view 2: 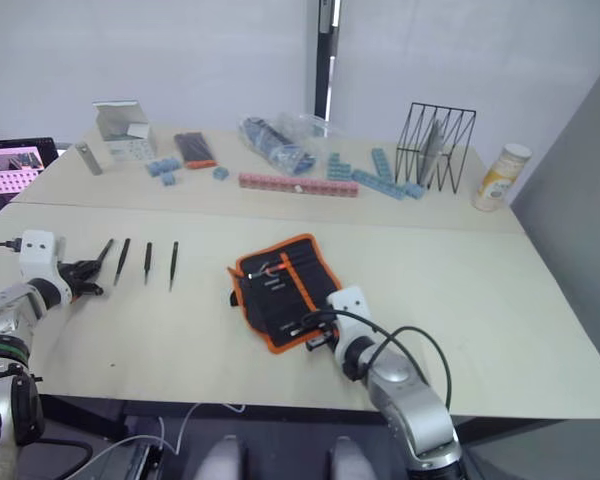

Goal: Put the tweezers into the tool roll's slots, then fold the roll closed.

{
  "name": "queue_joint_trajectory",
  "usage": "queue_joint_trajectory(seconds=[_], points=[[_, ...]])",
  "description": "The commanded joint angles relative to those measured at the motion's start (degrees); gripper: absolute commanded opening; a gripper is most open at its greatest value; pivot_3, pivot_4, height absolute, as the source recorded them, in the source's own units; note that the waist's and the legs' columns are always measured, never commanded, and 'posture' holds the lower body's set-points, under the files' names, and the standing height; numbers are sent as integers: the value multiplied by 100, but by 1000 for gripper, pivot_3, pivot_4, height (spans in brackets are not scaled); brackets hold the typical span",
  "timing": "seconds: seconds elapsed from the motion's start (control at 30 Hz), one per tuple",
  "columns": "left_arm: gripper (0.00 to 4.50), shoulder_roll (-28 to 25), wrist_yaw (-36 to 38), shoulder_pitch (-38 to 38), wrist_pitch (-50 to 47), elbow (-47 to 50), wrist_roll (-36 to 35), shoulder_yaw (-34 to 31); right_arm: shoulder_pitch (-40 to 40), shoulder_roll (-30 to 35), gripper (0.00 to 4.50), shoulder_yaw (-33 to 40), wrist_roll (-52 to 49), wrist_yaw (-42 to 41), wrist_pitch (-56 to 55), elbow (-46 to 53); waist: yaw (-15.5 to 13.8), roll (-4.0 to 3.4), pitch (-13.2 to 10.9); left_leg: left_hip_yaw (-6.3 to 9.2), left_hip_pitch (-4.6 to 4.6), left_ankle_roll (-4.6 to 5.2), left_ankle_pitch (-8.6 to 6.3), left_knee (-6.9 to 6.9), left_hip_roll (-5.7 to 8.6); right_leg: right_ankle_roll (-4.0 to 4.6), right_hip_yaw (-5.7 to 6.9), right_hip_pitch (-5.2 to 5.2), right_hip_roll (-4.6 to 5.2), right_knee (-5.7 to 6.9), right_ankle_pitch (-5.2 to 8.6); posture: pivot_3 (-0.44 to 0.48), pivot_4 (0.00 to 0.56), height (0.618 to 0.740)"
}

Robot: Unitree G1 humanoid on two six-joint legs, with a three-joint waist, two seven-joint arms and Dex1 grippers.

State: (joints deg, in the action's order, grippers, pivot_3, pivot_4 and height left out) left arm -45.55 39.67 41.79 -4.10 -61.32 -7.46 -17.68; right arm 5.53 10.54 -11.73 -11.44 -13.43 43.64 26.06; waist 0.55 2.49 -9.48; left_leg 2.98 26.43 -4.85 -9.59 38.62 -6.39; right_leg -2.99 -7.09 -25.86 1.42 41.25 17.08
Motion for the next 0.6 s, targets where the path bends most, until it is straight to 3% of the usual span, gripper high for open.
queue_joint_trajectory(seconds=[0.03,0.2,0.3,0.43,0.6], points=[[24,-296,360,-200,-406,1578,-362,-92,-109,40,0,-40,16,-15,115,-73,19,3,-1,0,1,0,0,0,0,0,1,0,0,0,0,0,150,663],[24,-431,929,-1094,-2567,5008,-1452,4,-122,87,0,-58,16,-81,126,-117,41,2,-1,-1,14,-3,-2,-2,-1,0,-3,-7,2,0,-1,0,150,663],[24,-326,984,-1319,-3913,6576,-2237,352,-79,93,0,-84,16,-116,131,-170,44,-1,-4,0,12,-4,-3,-2,0,0,-4,-7,1,0,0,0,150,663],[24,-20,747,-1138,-4814,7412,-2537,1015,-47,73,0,-125,20,-140,138,-196,58,-2,-4,0,8,-3,-2,4,0,0,-5,-7,0,-1,1,0,150,663],[24,634,442,-583,-5038,7295,-2073,2284,-99,40,0,-217,36,-108,168,-129,65,-3,-5,3,6,-2,-1,9,0,-1,-8,-3,-5,-2,1,0,150,663]])
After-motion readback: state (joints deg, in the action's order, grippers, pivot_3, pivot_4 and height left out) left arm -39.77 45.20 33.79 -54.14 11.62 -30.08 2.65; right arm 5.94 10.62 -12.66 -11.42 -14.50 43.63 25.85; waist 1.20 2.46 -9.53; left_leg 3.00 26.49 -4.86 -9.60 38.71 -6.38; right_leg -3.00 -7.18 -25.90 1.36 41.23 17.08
